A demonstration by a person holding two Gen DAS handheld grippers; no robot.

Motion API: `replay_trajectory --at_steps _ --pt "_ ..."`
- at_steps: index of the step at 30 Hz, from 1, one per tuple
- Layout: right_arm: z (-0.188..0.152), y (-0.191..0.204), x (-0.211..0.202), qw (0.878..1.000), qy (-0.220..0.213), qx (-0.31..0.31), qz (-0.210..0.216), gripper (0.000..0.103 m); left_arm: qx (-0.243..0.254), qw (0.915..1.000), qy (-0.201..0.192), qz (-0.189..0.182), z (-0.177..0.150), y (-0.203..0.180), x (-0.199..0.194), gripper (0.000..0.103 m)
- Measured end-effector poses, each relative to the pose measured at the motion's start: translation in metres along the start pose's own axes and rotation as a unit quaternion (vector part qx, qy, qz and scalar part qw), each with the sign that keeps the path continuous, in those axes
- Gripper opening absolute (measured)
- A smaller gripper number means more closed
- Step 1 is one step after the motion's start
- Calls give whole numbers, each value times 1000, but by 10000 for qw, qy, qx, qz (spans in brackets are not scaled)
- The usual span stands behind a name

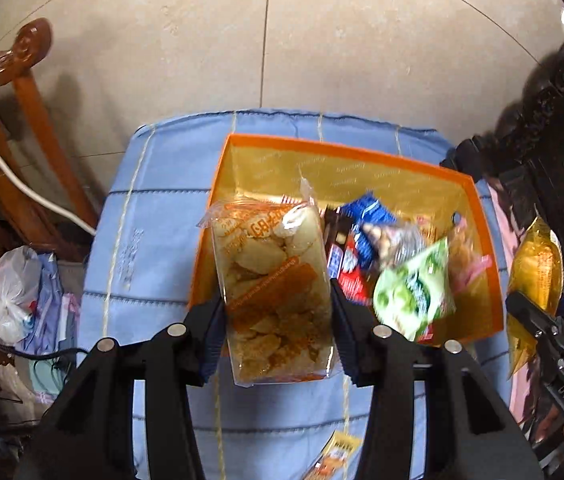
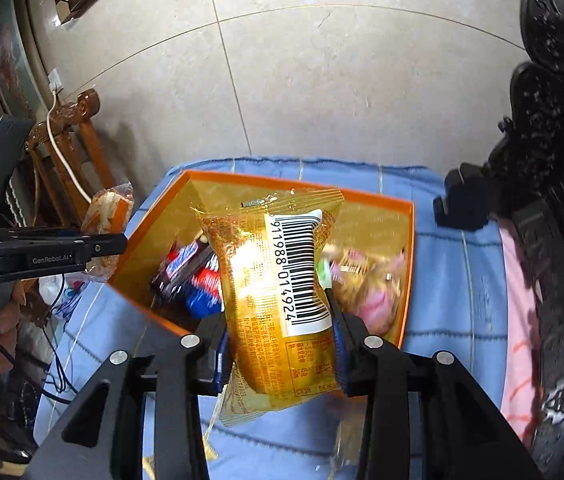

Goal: Organize snacks
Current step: 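Lower the cracker pack and yellow cake pack into the box, opening both grippers, then grasp the peanut stick with left gripper while right grasps the round bun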

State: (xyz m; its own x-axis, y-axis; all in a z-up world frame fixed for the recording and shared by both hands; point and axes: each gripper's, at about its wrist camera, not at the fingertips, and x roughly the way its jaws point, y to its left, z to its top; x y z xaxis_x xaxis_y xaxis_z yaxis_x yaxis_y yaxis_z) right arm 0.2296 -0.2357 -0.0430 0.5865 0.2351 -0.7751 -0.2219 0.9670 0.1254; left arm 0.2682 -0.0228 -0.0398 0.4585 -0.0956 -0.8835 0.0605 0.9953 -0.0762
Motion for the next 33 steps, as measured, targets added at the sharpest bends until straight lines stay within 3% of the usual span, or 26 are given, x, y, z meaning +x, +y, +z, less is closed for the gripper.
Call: replay_trajectory --at_steps 8,9,10,11,12,14,18,28,33 --pt "24 -10 36 9999 44 61 -151 40 -127 9997 168 -89 27 -1 44 46" --pt "26 -12 41 9997 21 116 -223 44 -136 9997 163 -93 29 0 46 58" --pt "27 -13 44 9994 25 160 -320 51 -165 9997 184 -18 32 1 49 84" --pt "27 -15 44 9980 15 244 -586 74 -207 9996 178 121 33 2 49 94" --pt "26 -14 43 9969 -66 279 -731 86 -250 9994 92 214 32 4 47 96" --pt "18 -13 38 9970 -226 269 -695 89 -256 9996 -3 151 28 8 43 96" --pt "-10 -13 35 9982 55 299 -508 89 -267 9992 117 276 10 19 42 96" --pt "-91 -16 4 9926 635 1019 -177 89 -422 9977 476 242 -72 42 25 96" --pt "-126 -8 -16 9896 757 1210 -182 89 -101 9974 637 318 -112 30 18 96"
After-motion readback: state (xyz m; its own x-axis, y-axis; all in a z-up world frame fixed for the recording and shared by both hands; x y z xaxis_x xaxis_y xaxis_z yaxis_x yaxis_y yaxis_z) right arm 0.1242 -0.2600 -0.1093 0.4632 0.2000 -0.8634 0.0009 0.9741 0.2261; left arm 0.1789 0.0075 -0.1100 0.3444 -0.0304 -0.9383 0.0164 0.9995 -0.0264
